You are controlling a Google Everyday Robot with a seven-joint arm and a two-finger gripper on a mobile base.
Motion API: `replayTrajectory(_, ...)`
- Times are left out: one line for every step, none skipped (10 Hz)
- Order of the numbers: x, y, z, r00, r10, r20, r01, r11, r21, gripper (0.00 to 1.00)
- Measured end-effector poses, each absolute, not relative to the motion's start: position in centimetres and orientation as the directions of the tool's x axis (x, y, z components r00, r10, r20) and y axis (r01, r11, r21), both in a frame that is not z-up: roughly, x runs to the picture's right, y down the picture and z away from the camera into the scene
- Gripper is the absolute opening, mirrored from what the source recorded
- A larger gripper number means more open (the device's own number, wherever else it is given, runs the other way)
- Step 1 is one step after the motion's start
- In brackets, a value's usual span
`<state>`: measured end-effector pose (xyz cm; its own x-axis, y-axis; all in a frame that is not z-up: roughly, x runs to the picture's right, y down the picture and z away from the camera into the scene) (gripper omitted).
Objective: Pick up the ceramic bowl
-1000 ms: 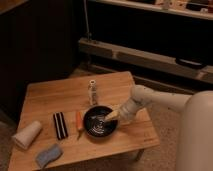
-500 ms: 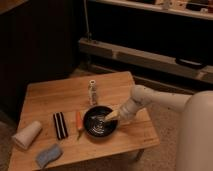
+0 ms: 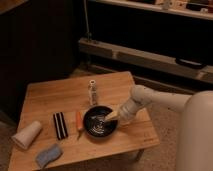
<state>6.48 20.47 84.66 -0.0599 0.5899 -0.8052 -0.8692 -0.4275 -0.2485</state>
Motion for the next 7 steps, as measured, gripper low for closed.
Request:
replayTrajectory(6.48, 20.47, 84.66, -0.060, 0.590, -0.805, -0.869, -0.428, -0.248, 0.80)
replayTrajectory(6.48, 20.47, 84.66, -0.060, 0.590, -0.805, -0.869, -0.427, -0.248, 0.78)
replayTrajectory(6.48, 20.48, 84.66, -0.060, 0.590, -0.805, -0.869, -0.427, -0.248, 0.71)
replayTrajectory(6.49, 20.48, 84.66, -0.060, 0.590, -0.805, -0.869, -0.427, -0.248, 0.62)
replayTrajectory(6.78, 20.59, 84.62, -0.062, 0.588, -0.807, -0.870, -0.427, -0.245, 0.49)
replayTrajectory(7.01, 20.70, 84.64, -0.064, 0.586, -0.808, -0.871, -0.427, -0.241, 0.39)
replayTrajectory(6.64, 20.61, 84.65, -0.060, 0.588, -0.807, -0.870, -0.427, -0.246, 0.29)
